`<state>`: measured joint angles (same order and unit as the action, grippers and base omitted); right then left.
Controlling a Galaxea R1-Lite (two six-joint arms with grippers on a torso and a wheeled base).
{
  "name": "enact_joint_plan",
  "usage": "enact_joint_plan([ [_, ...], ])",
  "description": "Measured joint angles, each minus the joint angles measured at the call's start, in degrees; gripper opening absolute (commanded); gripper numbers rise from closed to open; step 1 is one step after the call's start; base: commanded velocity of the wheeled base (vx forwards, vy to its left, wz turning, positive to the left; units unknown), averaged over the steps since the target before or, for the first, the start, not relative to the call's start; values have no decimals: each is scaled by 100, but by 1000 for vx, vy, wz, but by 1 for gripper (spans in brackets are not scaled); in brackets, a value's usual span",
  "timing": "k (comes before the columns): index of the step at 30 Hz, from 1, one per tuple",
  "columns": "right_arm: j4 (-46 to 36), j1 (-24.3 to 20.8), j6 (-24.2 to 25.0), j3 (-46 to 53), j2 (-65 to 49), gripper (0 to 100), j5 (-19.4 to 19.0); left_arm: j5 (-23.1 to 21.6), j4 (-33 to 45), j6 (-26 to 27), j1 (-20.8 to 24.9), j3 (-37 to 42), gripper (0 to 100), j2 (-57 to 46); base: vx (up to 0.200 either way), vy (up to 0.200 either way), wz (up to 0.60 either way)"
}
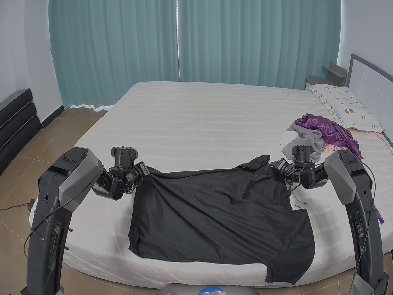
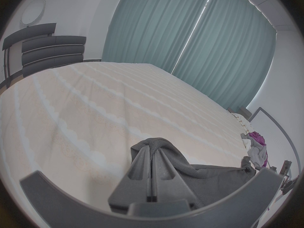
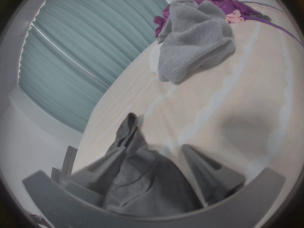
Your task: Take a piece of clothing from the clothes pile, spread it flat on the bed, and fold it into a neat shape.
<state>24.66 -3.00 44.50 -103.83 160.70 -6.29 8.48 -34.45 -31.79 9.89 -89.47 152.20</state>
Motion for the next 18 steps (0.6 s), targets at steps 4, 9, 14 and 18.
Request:
enact_joint_plan([
  [4, 24, 2, 34, -122, 59, 0, 66, 10, -1, 2, 0, -4, 0, 6, 0, 0, 0],
  [9, 93, 85, 66, -254, 66, 0, 184, 21, -4, 10, -7, -67, 0, 39, 0, 0, 0],
  [14, 106, 206, 80, -488, 59, 0, 405, 27, 11, 16, -22, -210, 0, 94, 0, 0, 0],
  [18, 156, 300, 105, -774, 59, 0, 596, 27, 21, 18, -38, -323, 0, 133, 0, 0, 0],
])
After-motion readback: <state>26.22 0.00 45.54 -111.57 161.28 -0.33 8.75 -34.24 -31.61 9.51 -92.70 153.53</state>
